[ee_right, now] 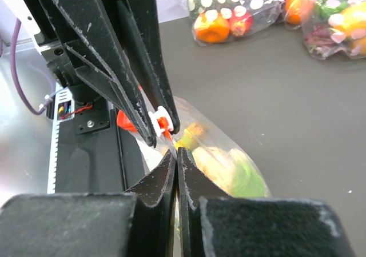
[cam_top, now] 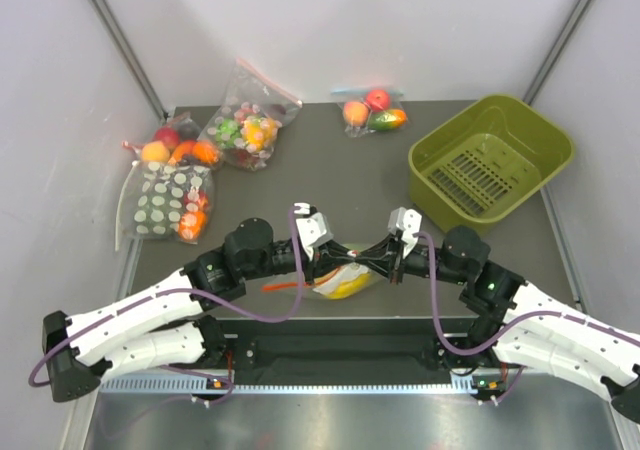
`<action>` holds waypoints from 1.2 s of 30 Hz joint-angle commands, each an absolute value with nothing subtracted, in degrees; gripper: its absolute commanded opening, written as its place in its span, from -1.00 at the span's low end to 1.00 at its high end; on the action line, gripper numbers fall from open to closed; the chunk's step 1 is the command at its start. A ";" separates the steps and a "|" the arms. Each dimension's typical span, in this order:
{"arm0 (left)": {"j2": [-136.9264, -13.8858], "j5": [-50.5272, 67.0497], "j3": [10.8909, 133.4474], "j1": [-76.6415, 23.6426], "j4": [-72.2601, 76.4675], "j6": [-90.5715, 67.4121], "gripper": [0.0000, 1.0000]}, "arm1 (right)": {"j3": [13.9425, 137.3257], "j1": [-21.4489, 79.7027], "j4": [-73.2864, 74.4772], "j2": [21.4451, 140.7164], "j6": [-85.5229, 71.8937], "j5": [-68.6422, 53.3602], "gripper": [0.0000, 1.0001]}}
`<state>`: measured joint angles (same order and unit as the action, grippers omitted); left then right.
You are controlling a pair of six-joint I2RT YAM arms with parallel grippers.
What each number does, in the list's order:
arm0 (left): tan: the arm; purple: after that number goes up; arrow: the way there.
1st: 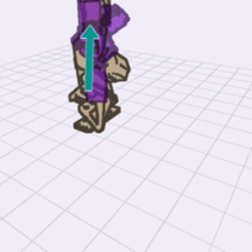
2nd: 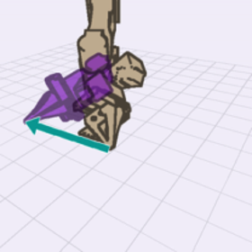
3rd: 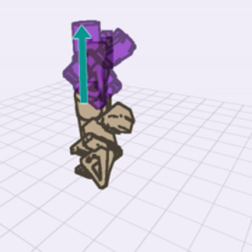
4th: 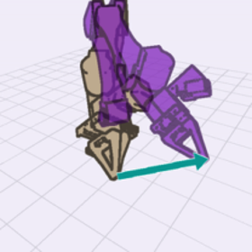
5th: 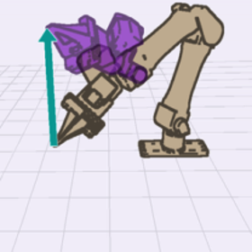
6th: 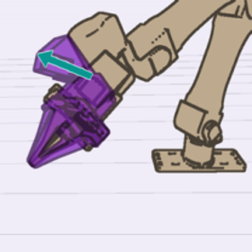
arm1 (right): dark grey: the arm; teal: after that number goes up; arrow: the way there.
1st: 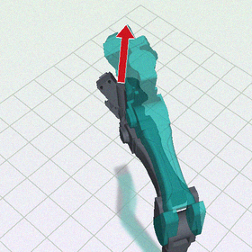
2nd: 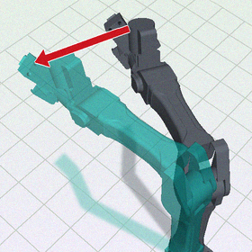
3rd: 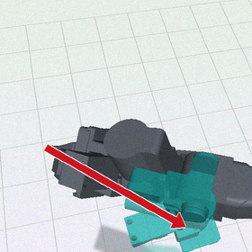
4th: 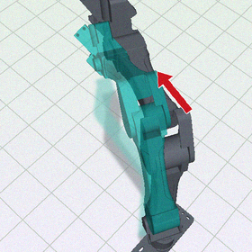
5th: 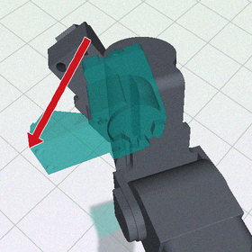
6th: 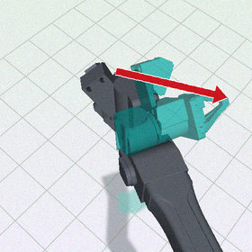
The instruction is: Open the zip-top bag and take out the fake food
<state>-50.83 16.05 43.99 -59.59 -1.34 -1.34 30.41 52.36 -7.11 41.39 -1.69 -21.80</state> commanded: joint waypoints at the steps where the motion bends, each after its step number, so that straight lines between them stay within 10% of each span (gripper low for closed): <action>1: -49.14 18.37 42.19 -59.24 -0.53 -1.05 -1.00 | 30.32 52.12 -10.37 38.50 -2.02 -17.23 -1.00; 36: -42.10 3.17 35.95 -58.89 -4.13 -4.48 -1.00 | 37.70 46.94 -11.25 46.31 -5.01 -4.75 -1.00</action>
